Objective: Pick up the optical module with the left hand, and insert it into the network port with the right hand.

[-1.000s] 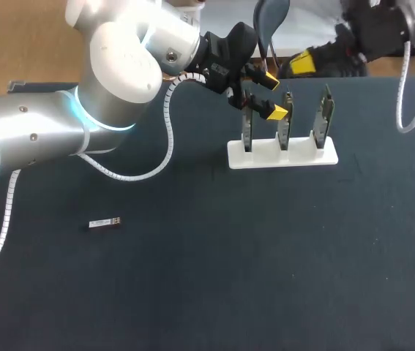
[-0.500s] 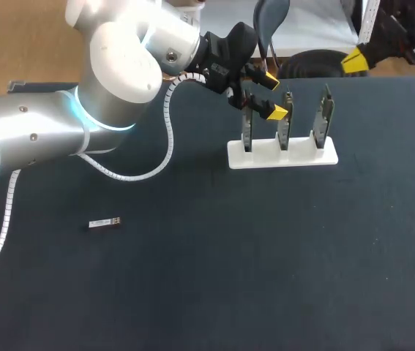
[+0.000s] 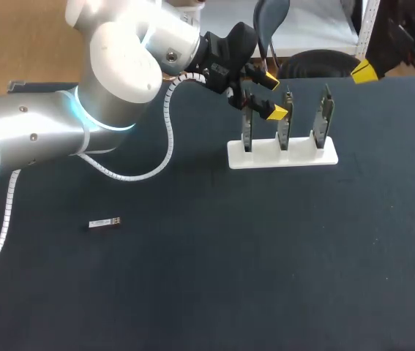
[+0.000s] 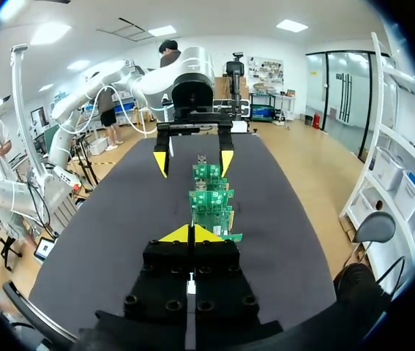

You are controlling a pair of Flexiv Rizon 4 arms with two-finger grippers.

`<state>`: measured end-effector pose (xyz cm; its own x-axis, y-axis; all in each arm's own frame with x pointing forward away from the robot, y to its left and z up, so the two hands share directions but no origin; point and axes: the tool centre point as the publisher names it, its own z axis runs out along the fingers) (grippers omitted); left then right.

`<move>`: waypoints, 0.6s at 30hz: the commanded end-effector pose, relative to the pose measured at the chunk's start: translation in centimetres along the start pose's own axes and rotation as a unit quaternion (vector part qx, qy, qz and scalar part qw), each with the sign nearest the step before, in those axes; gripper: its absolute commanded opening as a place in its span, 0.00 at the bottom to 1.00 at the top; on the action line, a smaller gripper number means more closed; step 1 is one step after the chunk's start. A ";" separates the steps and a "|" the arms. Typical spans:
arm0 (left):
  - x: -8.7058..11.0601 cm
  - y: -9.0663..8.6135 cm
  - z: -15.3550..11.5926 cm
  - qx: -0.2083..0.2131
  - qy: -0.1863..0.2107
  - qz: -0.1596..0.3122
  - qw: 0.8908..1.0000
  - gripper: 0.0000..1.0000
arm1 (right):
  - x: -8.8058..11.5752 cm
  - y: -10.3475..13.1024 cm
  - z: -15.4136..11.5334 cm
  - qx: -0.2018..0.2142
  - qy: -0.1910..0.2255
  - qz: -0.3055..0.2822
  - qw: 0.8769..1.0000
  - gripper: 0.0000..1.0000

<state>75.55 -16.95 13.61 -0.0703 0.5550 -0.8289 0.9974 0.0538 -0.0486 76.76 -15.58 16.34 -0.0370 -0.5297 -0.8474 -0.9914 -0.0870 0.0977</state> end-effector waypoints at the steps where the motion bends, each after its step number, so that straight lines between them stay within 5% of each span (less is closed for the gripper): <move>1: -0.2 0.2 0.1 0.002 0.004 -0.001 1.000 1.00 | 0.2 0.2 0.4 0.009 0.003 0.001 1.000 0.00; 18: -0.2 0.2 0.1 0.002 0.004 -0.001 1.000 1.00 | 0.3 -0.4 1.2 0.001 0.007 0.003 1.000 0.00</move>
<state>75.55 -16.95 13.61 -0.0703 0.5550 -0.8289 0.9974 0.0538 -0.0486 76.89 -14.80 15.42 -0.0431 -0.5395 -0.8409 -0.9917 -0.0792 0.1016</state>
